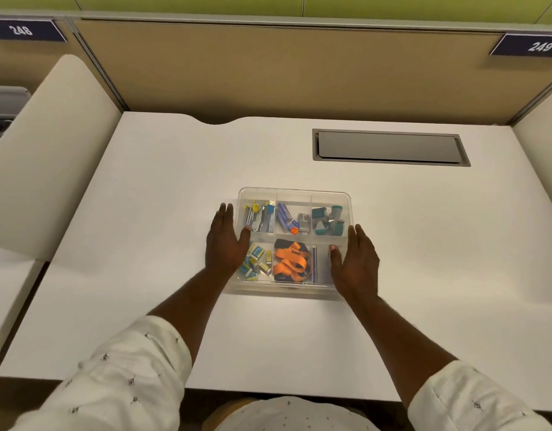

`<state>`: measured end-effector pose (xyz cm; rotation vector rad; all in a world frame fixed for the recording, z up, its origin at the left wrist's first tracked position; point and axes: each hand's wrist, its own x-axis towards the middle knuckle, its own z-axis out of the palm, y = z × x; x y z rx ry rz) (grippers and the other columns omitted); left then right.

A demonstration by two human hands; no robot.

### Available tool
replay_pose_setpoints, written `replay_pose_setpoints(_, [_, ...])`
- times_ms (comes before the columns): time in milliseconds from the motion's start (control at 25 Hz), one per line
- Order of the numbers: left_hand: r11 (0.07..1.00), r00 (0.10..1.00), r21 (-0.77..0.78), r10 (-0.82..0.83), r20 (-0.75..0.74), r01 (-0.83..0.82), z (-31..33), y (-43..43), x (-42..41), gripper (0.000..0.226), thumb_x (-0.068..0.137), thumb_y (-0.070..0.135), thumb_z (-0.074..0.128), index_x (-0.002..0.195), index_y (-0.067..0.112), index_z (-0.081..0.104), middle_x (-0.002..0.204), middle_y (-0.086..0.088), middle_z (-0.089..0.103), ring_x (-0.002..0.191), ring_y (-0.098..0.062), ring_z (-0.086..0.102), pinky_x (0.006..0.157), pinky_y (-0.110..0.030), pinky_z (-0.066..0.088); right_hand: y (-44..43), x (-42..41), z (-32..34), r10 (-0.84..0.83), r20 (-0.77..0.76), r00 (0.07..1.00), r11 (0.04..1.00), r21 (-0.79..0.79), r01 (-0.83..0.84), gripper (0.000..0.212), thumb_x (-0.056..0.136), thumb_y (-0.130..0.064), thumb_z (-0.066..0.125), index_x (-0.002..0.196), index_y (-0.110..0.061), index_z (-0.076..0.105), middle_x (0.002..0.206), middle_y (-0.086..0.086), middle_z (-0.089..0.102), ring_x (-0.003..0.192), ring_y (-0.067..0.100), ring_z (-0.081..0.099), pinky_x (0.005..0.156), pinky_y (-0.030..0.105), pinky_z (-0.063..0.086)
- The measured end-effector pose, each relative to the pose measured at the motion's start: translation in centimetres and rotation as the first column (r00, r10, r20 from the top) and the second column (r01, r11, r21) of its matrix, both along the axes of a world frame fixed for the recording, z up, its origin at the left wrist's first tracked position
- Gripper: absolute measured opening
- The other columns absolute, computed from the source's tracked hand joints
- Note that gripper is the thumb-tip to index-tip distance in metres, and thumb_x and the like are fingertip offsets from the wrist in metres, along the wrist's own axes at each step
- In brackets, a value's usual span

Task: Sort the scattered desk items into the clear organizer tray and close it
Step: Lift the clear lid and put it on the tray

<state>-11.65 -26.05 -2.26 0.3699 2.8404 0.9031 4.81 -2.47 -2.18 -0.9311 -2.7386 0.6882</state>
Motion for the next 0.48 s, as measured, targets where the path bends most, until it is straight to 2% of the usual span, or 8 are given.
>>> replay_pose_setpoints(120, [0.979,0.988,-0.139,-0.154,-0.027,0.148,0.8,1.8,-3.1,0.076,0.098,0.056,0.037,0.156,0.012,0.013,0.164,-0.008,0.011,0.151,-0.026,0.011,0.121,-0.047,0.017,-0.4,-0.1,-0.8,0.093,0.074,0.993,0.995,0.039,-0.096,0.071,0.097,-0.057,0.029,0.155,-0.016,0.021,0.163,0.007,0.022,0.149,0.027,0.020,0.121,0.049,0.018])
replay_pose_setpoints(240, [0.925,0.964,-0.276,-0.265,0.030,0.263,0.4,2.8,-5.4,0.081,0.097,0.061,0.031,0.156,0.012,0.005,0.165,-0.007,0.002,0.152,-0.025,0.003,0.121,-0.049,0.011,-0.3,-0.2,-1.6,0.112,0.117,0.987,0.991,0.056,-0.119,0.076,0.096,-0.062,0.021,0.157,-0.017,0.014,0.165,0.004,0.014,0.152,0.024,0.010,0.123,0.049,0.014])
replay_pose_setpoints(480, [0.920,0.960,-0.276,-0.251,0.126,0.277,-0.6,3.7,-6.2,0.086,0.092,0.069,0.021,0.156,0.018,-0.005,0.165,0.000,-0.008,0.152,-0.020,-0.001,0.122,-0.049,0.007,-0.3,-0.4,-1.9,0.107,0.151,0.983,0.991,0.064,-0.117,0.078,0.096,-0.064,0.019,0.158,-0.017,0.010,0.166,0.003,0.010,0.153,0.021,0.005,0.123,0.047,0.014])
